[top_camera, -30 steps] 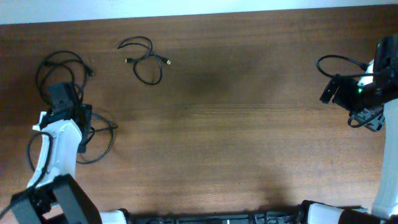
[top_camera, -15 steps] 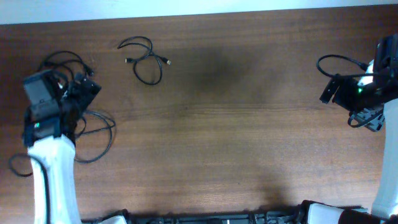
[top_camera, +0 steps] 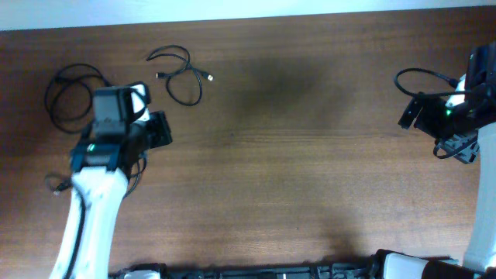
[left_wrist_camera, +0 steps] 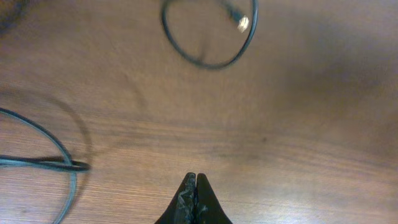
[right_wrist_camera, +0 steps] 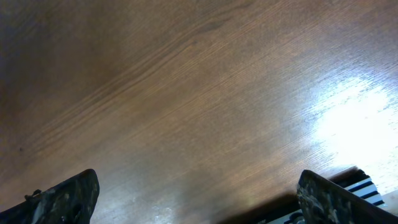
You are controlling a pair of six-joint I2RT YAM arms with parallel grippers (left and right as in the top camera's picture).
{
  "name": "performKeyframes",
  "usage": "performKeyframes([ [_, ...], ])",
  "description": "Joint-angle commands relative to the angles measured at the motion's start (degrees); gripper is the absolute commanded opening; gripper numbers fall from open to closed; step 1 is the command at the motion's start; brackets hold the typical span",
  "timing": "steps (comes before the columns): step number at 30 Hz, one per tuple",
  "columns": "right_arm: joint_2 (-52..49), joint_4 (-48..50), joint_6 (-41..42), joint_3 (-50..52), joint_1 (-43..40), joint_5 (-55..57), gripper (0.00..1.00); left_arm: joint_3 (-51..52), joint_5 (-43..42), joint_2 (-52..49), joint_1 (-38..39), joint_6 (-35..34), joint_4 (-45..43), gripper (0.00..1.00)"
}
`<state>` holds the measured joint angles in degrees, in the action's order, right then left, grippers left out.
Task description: Untangle cables
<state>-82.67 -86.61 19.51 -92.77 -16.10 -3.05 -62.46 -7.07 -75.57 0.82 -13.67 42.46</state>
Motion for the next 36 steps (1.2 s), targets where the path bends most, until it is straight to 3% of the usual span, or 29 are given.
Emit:
performKeyframes([
  [1, -1.22, -0.72, 0.52, 0.33, -0.04, -0.37, 0.99, 0.66, 5.68, -9.35, 1.86, 0.04, -1.51, 0.0],
  [8, -1.29, -1.57, 0.55, 0.33, -0.04, -1.46, 0.99, 0.66, 22.47, -27.65, 0.7, 0.09, -1.18, 0.0],
  [13, -1.29, -1.57, 0.52, 0.33, -0.04, -1.42, 0.99, 0.66, 33.64, -27.98, -7.04, 0.66, 1.38, 0.0],
  [19, -1.29, -1.05, 0.52, 0.33, -0.04, -1.42, 0.99, -1.42, 34.12, -27.93, -17.55, 3.52, -0.15, 0.0],
  [22, -1.29, -1.05, 0.52, 0.33, -0.04, -1.44, 0.99, -4.24, 25.97, -27.63, -17.97, 3.5, 1.88, 0.0],
  [25, -1.29, -1.07, 0.52, 0.33, -0.04, -1.44, 0.99, -6.95, 7.17, -23.47, -16.06, 4.46, -0.07, 0.0],
  [27, -1.29, -1.07, 0.52, 0.33, -0.04, -1.44, 0.99, -7.04, 1.07, -18.38, -14.27, 5.88, -3.96, 0.0],
  [32, -1.29, -1.05, 0.52, 0.33, -0.04, -1.42, 0.99, -6.95, -0.26, 1.81, -11.67, 6.82, -7.48, 0.0],
  [36, -1.29, -0.9, 0.52, 0.33, -0.04, -1.22, 0.99, -5.79, -4.5, 17.27, -11.69, 16.37, -6.36, 0.0],
])
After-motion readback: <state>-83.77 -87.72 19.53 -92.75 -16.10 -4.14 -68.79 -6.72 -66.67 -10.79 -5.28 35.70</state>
